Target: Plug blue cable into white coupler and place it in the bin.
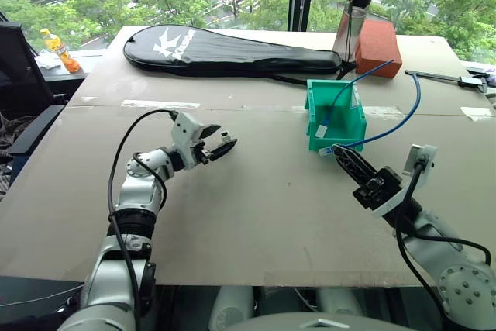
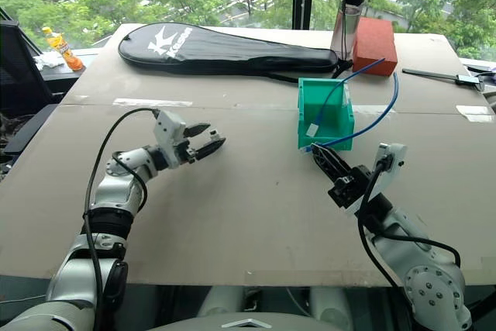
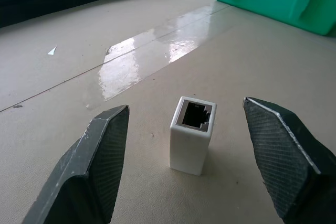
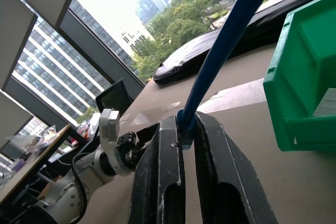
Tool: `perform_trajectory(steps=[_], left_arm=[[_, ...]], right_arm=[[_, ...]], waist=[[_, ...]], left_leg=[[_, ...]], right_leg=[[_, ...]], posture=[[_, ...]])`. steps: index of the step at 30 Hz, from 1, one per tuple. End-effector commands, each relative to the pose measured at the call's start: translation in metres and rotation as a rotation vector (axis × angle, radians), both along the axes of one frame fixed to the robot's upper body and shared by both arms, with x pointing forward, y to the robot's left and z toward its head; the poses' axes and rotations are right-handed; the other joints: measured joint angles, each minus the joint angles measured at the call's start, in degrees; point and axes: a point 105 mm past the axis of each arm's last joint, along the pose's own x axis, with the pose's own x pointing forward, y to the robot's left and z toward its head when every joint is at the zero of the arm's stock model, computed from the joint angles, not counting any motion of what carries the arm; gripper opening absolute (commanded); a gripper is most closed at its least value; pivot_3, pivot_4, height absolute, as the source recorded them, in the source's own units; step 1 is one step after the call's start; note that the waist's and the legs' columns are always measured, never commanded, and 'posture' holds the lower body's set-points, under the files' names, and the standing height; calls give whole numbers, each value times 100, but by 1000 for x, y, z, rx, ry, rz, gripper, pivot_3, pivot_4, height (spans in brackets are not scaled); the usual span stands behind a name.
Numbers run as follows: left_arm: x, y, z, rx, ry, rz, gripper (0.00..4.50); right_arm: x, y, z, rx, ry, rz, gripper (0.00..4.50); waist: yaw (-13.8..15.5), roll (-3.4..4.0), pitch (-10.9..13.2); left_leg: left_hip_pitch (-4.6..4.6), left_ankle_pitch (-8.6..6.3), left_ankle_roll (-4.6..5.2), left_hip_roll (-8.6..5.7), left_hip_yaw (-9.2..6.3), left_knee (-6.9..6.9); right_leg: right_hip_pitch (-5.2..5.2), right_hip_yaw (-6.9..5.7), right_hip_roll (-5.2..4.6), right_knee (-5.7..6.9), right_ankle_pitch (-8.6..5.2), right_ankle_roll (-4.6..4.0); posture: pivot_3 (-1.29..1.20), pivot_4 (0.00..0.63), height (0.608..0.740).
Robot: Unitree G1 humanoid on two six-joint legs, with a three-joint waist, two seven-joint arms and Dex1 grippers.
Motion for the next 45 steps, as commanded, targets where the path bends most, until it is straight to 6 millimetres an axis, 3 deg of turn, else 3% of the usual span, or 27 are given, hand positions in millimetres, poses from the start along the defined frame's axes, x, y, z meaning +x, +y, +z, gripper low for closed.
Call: perform_trajectory(steps=[1,4,5,8,11,14,18,22,28,35,45], left_arm=[[1,-3,4,19,-38,-37,1817],[0,-3,2,37,-39,-54,404],[0,-3,1,35,-39,-60,324],[-4,-9,8,0,-36,-132,346],[-15,-28,19,-58,7,-270,346],[-42,-77,26,-49,14,-543,346],[-60,-118,24,-22,44,-768,346],[-57,-153,18,63,40,-858,346],[-50,-194,8,138,5,-849,346],[-53,-203,-20,194,68,-802,346],[-59,-198,-28,233,68,-816,346]], right_arm=[[-6,0,12,1,-49,-2,0],[-7,-2,13,-3,-47,-9,0],[-7,-2,13,-6,-46,-9,0],[-6,-3,13,-23,-54,-10,0],[-5,-5,17,-82,-92,-10,0],[-6,-3,23,-313,-206,89,0],[-7,-4,33,-480,-295,193,0],[-7,-4,39,-612,-344,300,0],[4,-8,39,-739,-359,390,0],[27,-23,13,-896,-324,476,0],[49,-17,-10,-949,-347,632,0]], waist=[[-1,0,0],[1,0,0],[0,0,0],[0,0,0],[6,-2,1],[0,-1,1],[18,-4,0],[12,-7,4],[-4,-8,5],[9,-11,7],[6,-10,6]], left_leg=[[0,0,0,0,0,0],[-1,0,0,1,0,0],[-1,0,0,1,0,0],[-1,0,0,1,0,1],[-1,0,0,1,0,1],[-2,0,0,0,0,3],[-5,-6,12,-9,3,11],[-4,-6,12,-13,3,11],[-6,-7,13,-15,5,10],[-12,-8,14,-13,1,8],[-7,-8,14,-11,3,11]], right_leg=[[0,0,0,0,0,0],[0,0,-1,-1,0,0],[0,0,-1,-1,0,0],[0,0,-1,1,0,0],[0,0,-1,1,0,0],[0,1,-1,0,0,0],[3,5,-6,-5,-2,-3],[0,6,7,-1,-1,-2],[0,13,10,-8,0,0],[-5,9,10,-9,-1,2],[-3,8,7,-4,-1,2]], posture=[[0,150,740],[0,150,740],[0,150,740],[0,150,740],[0,150,740],[0,150,740],[0,150,740],[0,150,740],[0,150,740],[0,150,740],[0,150,740]])
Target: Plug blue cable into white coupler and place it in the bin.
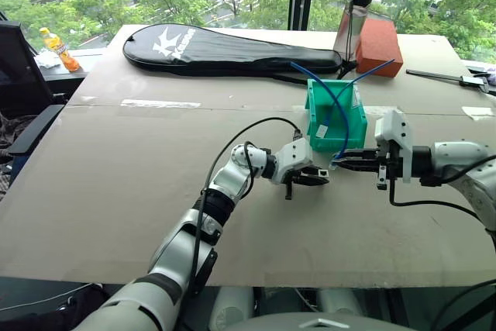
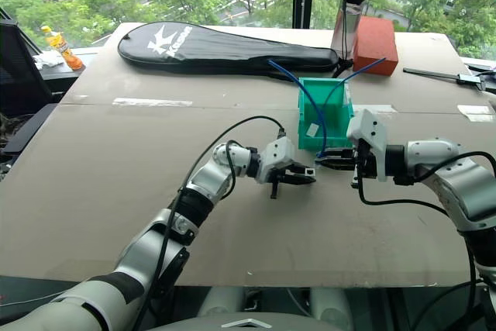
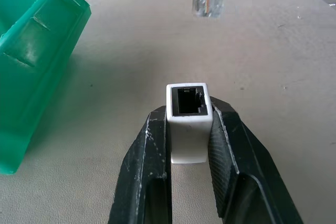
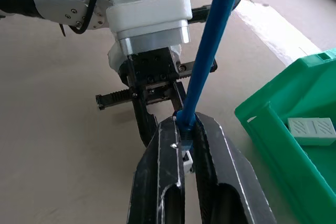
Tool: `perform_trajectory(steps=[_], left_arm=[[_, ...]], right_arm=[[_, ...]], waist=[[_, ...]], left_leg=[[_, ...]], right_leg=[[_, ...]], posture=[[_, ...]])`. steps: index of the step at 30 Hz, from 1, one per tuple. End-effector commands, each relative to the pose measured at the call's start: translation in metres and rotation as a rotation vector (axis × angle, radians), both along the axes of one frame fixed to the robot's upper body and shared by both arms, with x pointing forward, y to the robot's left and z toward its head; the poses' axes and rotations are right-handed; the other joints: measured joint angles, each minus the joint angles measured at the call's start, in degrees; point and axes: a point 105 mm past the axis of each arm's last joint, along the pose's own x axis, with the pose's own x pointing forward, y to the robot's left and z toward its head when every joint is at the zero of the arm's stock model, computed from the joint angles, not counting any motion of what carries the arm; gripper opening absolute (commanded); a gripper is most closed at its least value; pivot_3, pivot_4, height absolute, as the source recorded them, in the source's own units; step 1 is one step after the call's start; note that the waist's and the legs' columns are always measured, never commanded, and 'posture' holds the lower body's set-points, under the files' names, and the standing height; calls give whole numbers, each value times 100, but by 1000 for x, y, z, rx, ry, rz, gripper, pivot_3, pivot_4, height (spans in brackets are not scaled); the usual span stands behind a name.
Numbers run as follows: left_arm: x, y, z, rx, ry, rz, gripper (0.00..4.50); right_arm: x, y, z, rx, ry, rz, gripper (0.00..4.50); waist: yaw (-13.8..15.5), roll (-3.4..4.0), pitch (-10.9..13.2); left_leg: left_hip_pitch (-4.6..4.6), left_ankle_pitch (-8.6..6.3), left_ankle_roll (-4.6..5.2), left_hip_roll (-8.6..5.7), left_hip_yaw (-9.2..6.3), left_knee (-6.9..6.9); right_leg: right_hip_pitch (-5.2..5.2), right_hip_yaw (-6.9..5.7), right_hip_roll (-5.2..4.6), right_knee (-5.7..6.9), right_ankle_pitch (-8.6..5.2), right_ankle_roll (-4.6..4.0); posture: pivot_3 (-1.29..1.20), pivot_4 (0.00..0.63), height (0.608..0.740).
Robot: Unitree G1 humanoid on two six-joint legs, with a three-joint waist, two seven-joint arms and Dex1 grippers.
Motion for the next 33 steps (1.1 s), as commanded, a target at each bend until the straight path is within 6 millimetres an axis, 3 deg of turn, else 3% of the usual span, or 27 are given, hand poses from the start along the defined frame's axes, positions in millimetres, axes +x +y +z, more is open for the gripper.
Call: perform_trajectory(steps=[1,9,33], left_arm=[[-8,1,-6,28,4,-26,346],[-12,-1,-5,32,11,-25,346],[-12,0,-5,30,13,-3,346]], right_arm=[[3,5,-1,-12,-24,57,0],[8,12,-13,-51,-19,123,0],[8,5,-51,-200,50,238,0]], waist=[[0,0,0],[2,1,0],[1,5,-4]], left_leg=[[0,0,0,0,0,0],[-2,0,-1,1,0,-1],[9,1,-1,0,1,1]], right_leg=[[0,0,0,0,0,0],[-1,-3,-1,0,0,0],[5,-3,-1,4,0,0]], posture=[[0,150,740],[0,150,740],[0,150,740]])
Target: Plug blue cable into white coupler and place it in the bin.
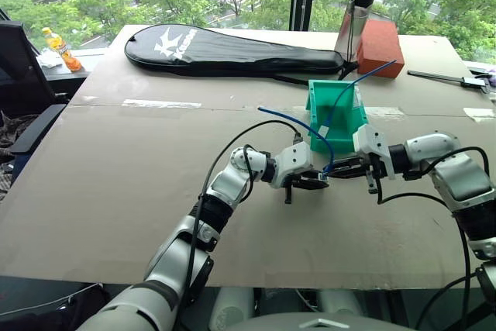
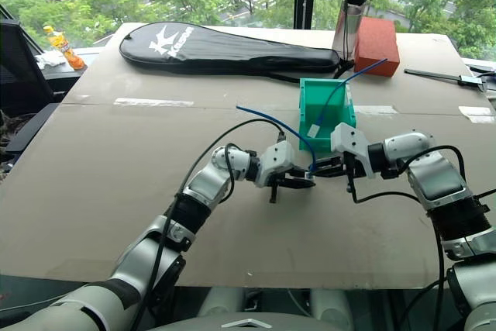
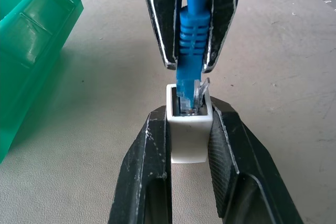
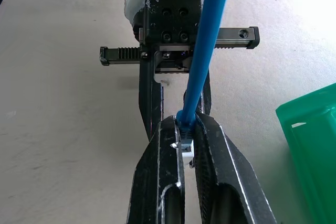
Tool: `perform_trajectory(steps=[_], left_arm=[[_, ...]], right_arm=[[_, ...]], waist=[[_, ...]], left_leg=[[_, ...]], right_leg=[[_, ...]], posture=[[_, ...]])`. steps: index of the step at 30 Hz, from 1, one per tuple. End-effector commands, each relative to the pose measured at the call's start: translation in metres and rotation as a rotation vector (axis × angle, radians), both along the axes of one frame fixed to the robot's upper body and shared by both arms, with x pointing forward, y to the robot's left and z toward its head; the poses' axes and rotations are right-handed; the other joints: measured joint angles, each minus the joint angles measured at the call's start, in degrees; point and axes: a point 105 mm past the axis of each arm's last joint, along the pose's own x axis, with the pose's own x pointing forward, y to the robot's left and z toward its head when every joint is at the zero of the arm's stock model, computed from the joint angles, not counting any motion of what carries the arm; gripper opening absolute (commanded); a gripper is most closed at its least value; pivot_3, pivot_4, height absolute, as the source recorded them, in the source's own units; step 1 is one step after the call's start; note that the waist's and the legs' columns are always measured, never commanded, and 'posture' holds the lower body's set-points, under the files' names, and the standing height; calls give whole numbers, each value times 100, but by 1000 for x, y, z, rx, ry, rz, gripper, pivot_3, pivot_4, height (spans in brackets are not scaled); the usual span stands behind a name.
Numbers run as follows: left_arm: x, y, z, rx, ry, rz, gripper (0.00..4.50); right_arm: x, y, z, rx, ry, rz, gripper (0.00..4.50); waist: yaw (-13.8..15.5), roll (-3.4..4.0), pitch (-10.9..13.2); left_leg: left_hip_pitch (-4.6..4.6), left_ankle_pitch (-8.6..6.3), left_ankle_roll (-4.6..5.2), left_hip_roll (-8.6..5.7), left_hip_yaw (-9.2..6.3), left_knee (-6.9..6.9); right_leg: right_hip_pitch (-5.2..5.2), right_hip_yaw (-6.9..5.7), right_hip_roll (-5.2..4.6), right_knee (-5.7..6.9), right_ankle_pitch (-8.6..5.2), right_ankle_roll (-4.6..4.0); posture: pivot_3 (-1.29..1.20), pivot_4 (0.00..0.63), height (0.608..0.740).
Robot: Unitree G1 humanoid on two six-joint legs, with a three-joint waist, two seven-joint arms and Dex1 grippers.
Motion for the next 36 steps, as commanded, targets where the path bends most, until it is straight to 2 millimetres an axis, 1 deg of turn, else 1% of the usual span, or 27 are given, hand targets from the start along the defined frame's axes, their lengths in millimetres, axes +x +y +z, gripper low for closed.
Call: perform_trajectory(steps=[1,6,9,11,13,15,16,17,18,19,21,22,23,24,25,27,28,30,33,34,36], left_arm=[[-5,-1,-4,13,4,-13,346],[-5,-2,-4,8,9,-10,346],[-5,-2,-4,6,11,-6,346],[-5,-3,-2,-7,15,1,346],[-5,-2,3,-36,27,14,346],[-5,0,8,-65,43,28,346],[-5,2,11,-84,55,43,346],[-4,4,15,-99,63,56,346],[-4,6,20,-121,75,66,346],[-5,8,25,-145,90,76,346],[-5,10,34,-181,116,95,346],[-4,10,41,-202,124,105,346],[-2,11,50,-230,161,131,346],[1,12,61,-259,175,156,346],[7,13,80,-308,205,195,346],[16,11,106,-358,263,256,346],[19,10,112,-346,288,278,346],[27,6,118,-262,371,342,346],[35,-9,141,-258,462,341,346],[40,-14,144,-251,466,357,346],[58,-22,139,-213,520,464,346]], right_arm=[[-7,-3,-26,-81,71,20,0],[-7,-7,-49,-128,107,1,0],[-8,-5,-51,-119,94,5,0],[-2,-2,-43,-79,36,-31,0],[1,-1,-21,19,-23,-54,0],[-1,-2,-3,102,-64,-75,0],[-2,-3,7,148,-84,-99,659],[-5,-5,16,183,-108,-125,885],[-9,-8,24,220,-136,-150,1461],[-13,-10,31,251,-163,-173,1734],[-19,-12,43,310,-202,-215,2689],[-24,-14,51,349,-231,-246,3070],[-33,-18,57,374,-263,-274,3565],[-42,-24,65,384,-372,-327,3565],[-54,-29,69,409,-411,-394,3565],[-70,-36,70,442,-416,-506,3565],[-75,-37,67,440,-404,-538,3565],[-83,-42,64,447,-411,-624,3565],[-95,-51,55,440,-409,-738,3565],[-99,-52,52,436,-405,-765,3565],[-105,-54,47,427,-403,-812,3565]], waist=[[0,0,-2],[-2,1,-5],[-8,-2,-9],[-9,-4,-11],[-16,-6,-13],[-11,-4,-11],[-10,-3,-10],[-4,3,-4],[-3,6,-2],[0,8,-1],[6,9,0],[5,9,0],[7,9,0],[23,8,0],[66,8,0],[134,7,1],[131,7,1],[110,7,1],[80,6,1],[75,6,2],[60,5,2]], left_leg=[[1,0,0,0,0,0],[24,0,0,1,-1,0],[36,0,0,2,0,0],[56,-1,0,4,1,-3],[66,-1,0,8,1,-5],[66,-1,0,10,3,-5],[62,-1,-1,11,2,-5],[59,-1,-1,13,1,-6],[47,0,-1,13,1,-6],[37,0,-1,13,1,-5],[0,1,-3,12,-3,0],[-5,2,-4,11,-4,1],[-5,2,-4,10,-3,1],[-6,1,-4,9,-3,0],[-8,1,-4,8,-12,0],[-23,1,-4,5,-37,2],[-24,1,-5,5,-37,2],[-15,1,-5,0,-32,6],[8,0,-2,-6,-33,8],[8,0,-2,-9,-41,8],[7,0,-2,-10,-43,9]], right_leg=[[1,0,0,0,0,0],[25,-1,0,-1,0,0],[35,0,0,-1,-1,-1],[54,1,0,-1,-2,-2],[61,3,0,1,-2,-3],[60,5,0,3,-2,-3],[56,5,0,4,-2,-2],[55,4,0,4,-2,-2],[44,3,-3,3,-1,-2],[33,5,-4,4,-1,-1],[1,2,-5,6,1,0],[-2,0,-7,6,1,0],[-2,0,-7,6,1,1],[-2,0,-7,4,1,1],[1,-9,-9,3,-1,4],[1,-25,-12,2,-8,13],[0,-29,-9,3,-8,14],[7,-22,-10,4,-8,15],[31,-18,-10,-1,-22,36],[34,-16,-5,-1,-27,44],[33,-16,-4,0,-28,43]], posture=[[0,150,740],[0,150,740],[0,150,740],[0,150,740],[0,150,740],[0,150,740],[0,150,740],[0,150,740],[0,150,740],[0,150,740],[0,150,740],[0,150,740],[0,150,740],[0,150,740],[0,150,740],[0,150,740],[0,150,740],[0,150,740],[0,150,740],[0,150,740],[0,150,740]])
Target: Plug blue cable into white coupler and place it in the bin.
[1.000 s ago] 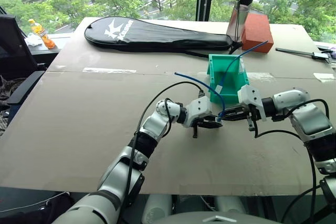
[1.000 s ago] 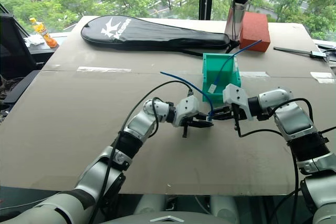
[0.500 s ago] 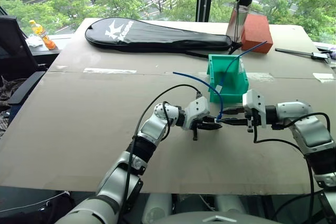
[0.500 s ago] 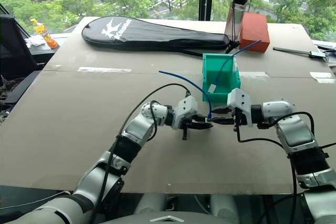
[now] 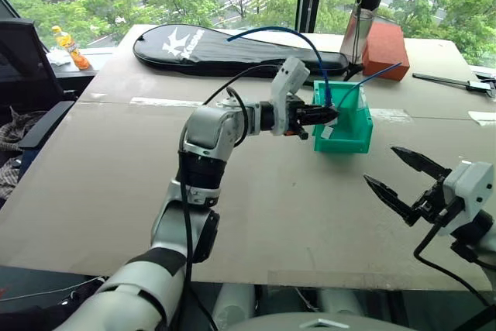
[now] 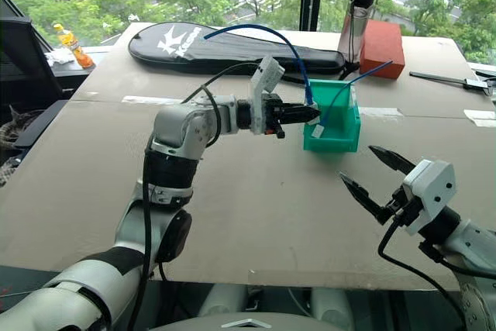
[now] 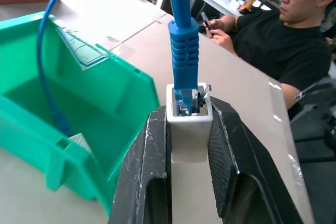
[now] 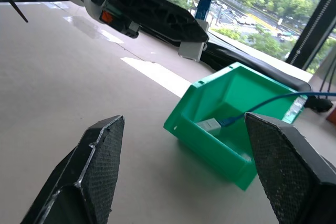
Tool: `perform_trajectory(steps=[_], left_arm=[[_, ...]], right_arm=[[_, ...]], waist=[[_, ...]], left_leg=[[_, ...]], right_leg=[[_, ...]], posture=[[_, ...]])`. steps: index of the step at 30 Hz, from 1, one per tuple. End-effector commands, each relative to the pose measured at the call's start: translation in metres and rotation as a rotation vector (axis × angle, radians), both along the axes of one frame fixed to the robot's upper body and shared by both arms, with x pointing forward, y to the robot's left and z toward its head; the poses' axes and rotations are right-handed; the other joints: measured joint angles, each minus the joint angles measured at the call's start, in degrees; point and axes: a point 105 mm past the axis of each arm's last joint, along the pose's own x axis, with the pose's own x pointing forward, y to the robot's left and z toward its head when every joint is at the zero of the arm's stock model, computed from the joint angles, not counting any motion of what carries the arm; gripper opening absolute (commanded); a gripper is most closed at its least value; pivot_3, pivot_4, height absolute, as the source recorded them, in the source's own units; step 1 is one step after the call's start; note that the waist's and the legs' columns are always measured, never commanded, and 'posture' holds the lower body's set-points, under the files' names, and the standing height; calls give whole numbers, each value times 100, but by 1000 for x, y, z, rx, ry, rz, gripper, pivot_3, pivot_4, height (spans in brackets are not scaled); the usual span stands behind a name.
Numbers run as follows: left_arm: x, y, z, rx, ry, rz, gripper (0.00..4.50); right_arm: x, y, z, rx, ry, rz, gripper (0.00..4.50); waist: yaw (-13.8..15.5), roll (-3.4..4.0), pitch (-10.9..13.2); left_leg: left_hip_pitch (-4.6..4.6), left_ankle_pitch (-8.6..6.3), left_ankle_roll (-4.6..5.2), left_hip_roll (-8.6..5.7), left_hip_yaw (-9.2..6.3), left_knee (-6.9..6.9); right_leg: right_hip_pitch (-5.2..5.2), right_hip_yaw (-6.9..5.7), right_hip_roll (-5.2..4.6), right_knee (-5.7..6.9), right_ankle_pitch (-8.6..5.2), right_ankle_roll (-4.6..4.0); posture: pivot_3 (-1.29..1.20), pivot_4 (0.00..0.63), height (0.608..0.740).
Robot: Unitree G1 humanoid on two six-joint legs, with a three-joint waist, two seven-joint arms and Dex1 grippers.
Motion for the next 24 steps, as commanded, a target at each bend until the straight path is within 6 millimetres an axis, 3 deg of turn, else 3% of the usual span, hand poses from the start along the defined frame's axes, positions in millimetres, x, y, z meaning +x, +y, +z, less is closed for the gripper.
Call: perform_trajectory(steps=[1,7,13,15,16,19,20,22,24], left_arm=[[23,-12,-1,50,89,110,346],[41,-40,-15,118,85,137,346],[52,-38,-12,160,66,185,3087],[49,-34,-6,153,99,146,4173],[44,-31,-3,140,135,109,4467],[35,-19,5,110,175,33,4467],[29,-5,10,82,142,-6,4467],[15,26,13,28,-101,-28,4467],[4,46,17,-49,-368,23,4467]], right_arm=[[-9,-2,8,-20,-58,-76,3565],[-17,-1,3,0,-51,-130,3565],[-23,3,0,-3,-48,-147,3611],[-24,3,-2,-3,-44,-149,3611],[-24,3,-3,-4,-43,-148,3611],[-22,3,-7,-6,-36,-143,3611],[-17,1,-10,-5,-33,-140,3611],[-6,-3,-13,7,-32,-128,3611],[0,-7,-12,5,-37,-117,3611]], waist=[[-26,0,0],[-82,-2,2],[-62,-4,4],[-66,-5,5],[-80,-5,5],[-93,-3,5],[-83,-3,5],[-124,7,-1],[-258,27,-9]], left_leg=[[-1,0,0,-2,-2,0],[-3,0,0,-25,-1,-14],[-17,-1,1,-27,-3,-18],[-19,-2,1,-29,-2,-18],[-19,-2,2,-31,-1,-18],[-14,-2,1,-30,0,-18],[-14,-1,1,-29,-1,-18],[-8,-1,0,-13,0,-18],[15,8,-23,1,10,-32]], right_leg=[[0,-1,1,-1,0,0],[-10,9,2,-2,-1,-2],[-20,7,1,-6,-2,-4],[-20,9,-2,-8,-2,-4],[-20,10,-4,-8,-2,-4],[-20,14,-3,-5,-5,-1],[-20,12,-3,-3,-6,0],[-19,18,-4,2,-1,-10],[-14,72,-6,8,7,-21]], posture=[[0,150,740],[0,150,740],[0,150,740],[0,150,740],[0,150,740],[0,150,740],[0,150,740],[0,150,740],[0,150,740]])
